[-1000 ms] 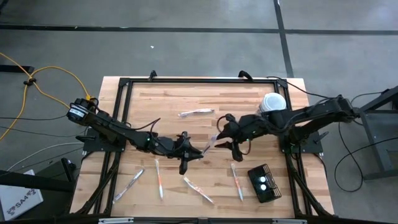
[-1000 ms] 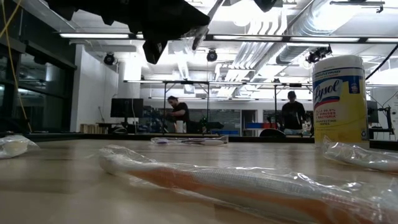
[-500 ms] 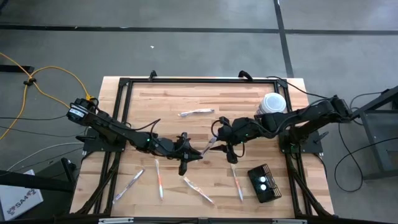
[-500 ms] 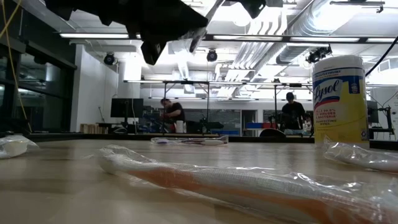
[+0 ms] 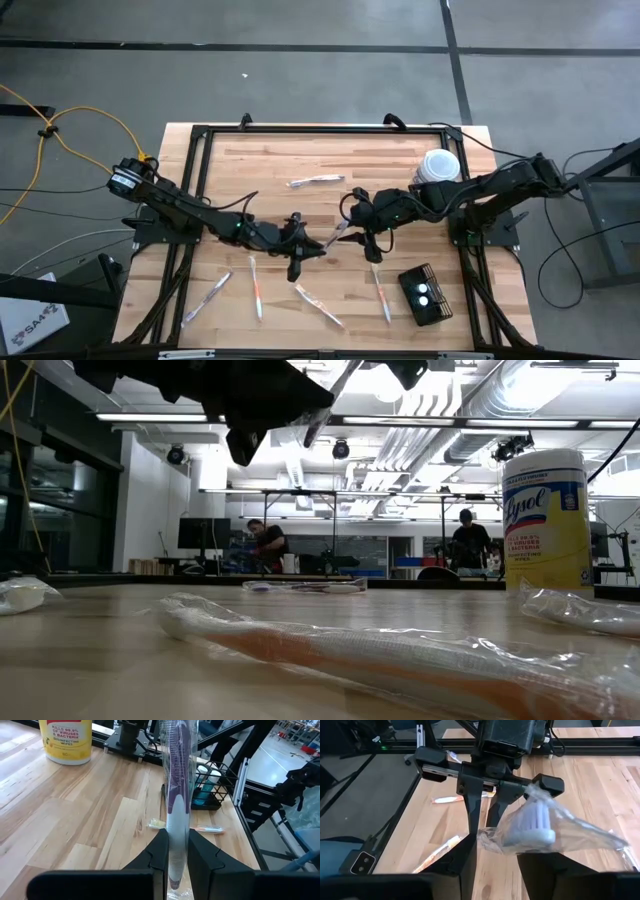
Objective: Pick & Place toothbrushing station
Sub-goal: Put the purple toothbrush into the mesh organizer
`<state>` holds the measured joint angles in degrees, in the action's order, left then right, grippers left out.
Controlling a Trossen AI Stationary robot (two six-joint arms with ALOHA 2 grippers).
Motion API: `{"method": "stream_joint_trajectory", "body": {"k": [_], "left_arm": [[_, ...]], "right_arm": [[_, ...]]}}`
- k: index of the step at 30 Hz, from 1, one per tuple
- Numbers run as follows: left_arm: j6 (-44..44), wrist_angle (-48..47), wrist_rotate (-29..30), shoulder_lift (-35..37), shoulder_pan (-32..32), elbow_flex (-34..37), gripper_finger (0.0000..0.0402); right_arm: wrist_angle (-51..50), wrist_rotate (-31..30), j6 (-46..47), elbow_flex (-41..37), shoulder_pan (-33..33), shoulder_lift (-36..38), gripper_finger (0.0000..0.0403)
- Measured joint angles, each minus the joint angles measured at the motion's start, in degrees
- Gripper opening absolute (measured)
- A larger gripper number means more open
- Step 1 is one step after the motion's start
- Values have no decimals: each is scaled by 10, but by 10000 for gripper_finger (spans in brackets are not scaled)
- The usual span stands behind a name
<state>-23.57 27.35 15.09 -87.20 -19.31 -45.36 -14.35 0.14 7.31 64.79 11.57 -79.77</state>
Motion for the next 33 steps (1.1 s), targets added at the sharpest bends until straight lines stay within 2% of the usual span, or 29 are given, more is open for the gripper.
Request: {"method": "stream_joint_trajectory", "body": {"k": [13,17,33], "left_arm": [[0,0,0,0,-4,0,35],[4,-1,0,0,-4,0,35],[0,0,-1,0,-4,0,53]], "right_arm": [[-1,3,0,0,0,0,45],[-1,38,0,0,-7,0,13],[0,59,2,0,-12,0,7]]}}
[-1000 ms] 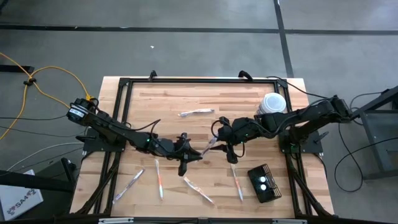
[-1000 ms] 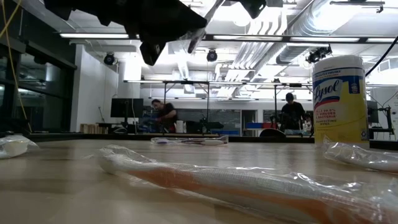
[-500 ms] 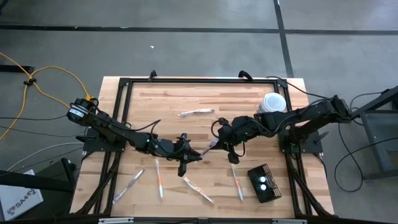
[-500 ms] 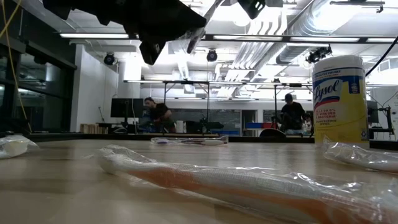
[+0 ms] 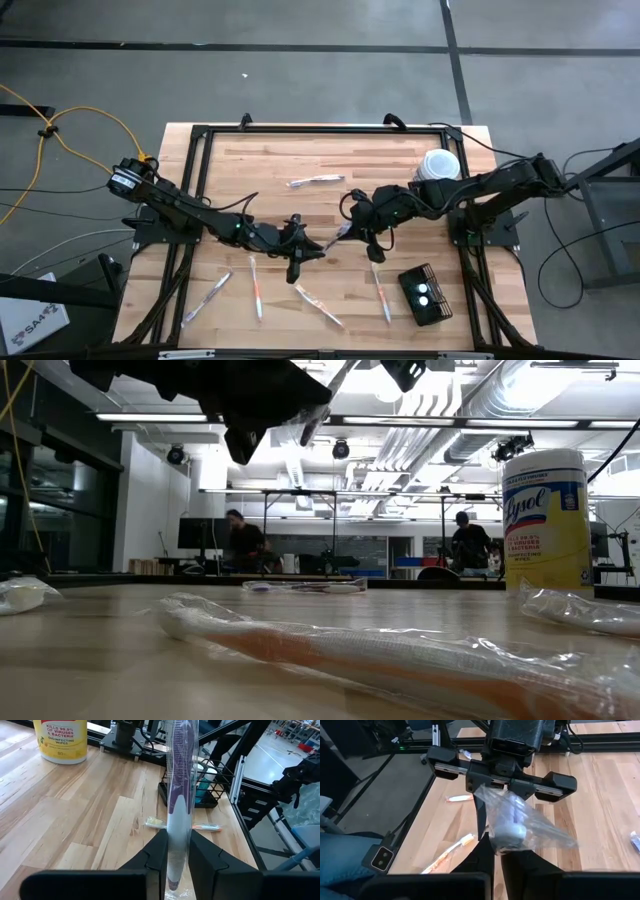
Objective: Pick & Place toothbrushing station
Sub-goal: Put the purple toothbrush into the mesh organizer
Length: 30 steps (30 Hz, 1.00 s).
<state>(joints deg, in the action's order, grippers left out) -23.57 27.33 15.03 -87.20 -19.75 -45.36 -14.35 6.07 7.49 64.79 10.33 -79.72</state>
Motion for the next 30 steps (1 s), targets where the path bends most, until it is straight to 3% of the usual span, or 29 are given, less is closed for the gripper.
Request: {"method": "stream_joint_trajectory", "body": {"k": [15,25,30], "left_arm": [[25,0,0,0,0,0,64],[37,1,0,0,0,0,144],[37,1,0,0,0,0,162]], "right_arm": [[0,1,0,0,0,0,5],[-2,1,-1,0,0,0,5],[-2,5,-1,0,0,0,5]]}}
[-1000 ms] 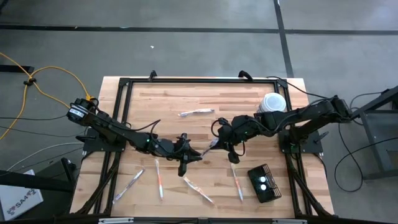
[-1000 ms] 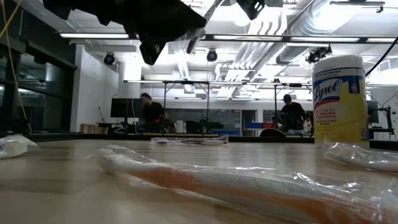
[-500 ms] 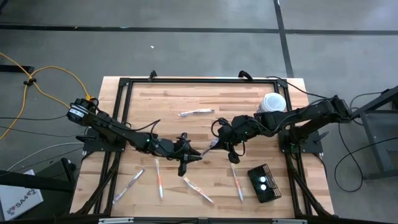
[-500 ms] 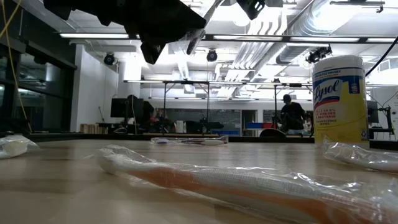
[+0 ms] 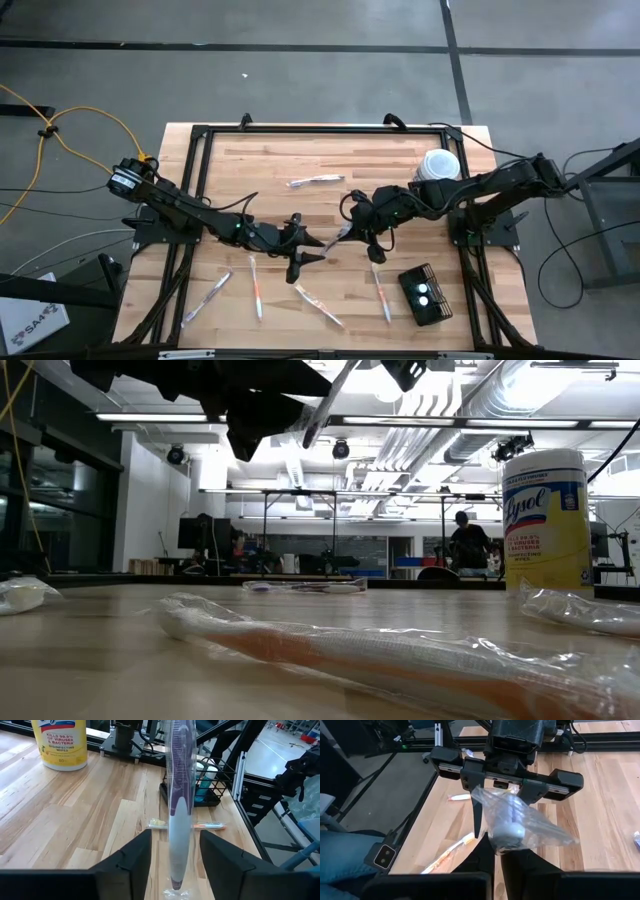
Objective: Pick & Place toothbrushing station
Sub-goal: Put the purple toothbrush into the mesh organizer
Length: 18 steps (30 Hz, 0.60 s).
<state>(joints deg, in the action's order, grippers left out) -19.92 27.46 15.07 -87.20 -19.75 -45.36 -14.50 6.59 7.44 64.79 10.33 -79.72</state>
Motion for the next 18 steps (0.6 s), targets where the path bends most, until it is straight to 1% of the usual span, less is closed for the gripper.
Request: {"method": "stream_joint_trajectory", "body": {"k": [9,15,18], "left_arm": [[-1,0,0,0,0,0,163],[-2,0,0,0,0,0,163],[-2,-2,0,0,-1,0,163]], "right_arm": [[-31,0,18,0,1,3,5],[-82,-27,35,-1,9,45,5],[-117,-55,51,0,20,80,5]]}}
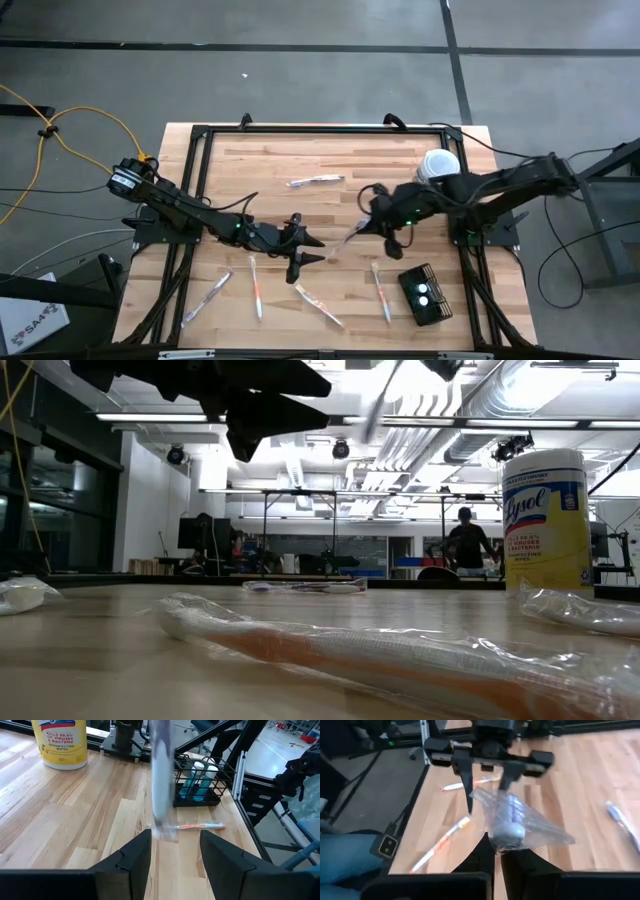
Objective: Pick & Place toothbrushing station
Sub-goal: Put the purple toothbrush into the mesh organizer
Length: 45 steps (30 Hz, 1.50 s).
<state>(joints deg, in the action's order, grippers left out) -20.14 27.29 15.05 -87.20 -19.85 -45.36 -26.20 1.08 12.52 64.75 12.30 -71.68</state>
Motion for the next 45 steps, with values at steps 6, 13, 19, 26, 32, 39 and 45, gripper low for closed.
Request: {"method": "stream_joint_trajectory", "body": {"k": [6,13,19,26,32,39,45], "left_arm": [[0,0,0,0,-2,0,163],[0,0,0,0,-2,0,163],[0,0,0,0,-2,0,163],[0,0,0,0,-2,0,163],[0,-1,0,0,3,0,163],[0,0,0,0,14,0,163],[0,-1,0,0,15,0,163]], "right_arm": [[-101,-96,33,0,47,65,5],[-208,-193,118,0,124,110,5],[-275,-252,205,0,194,116,5],[-323,-309,314,0,296,127,5],[-355,-346,389,0,380,129,5],[-357,-342,425,0,445,128,5],[-378,-358,477,0,481,128,5]]}}
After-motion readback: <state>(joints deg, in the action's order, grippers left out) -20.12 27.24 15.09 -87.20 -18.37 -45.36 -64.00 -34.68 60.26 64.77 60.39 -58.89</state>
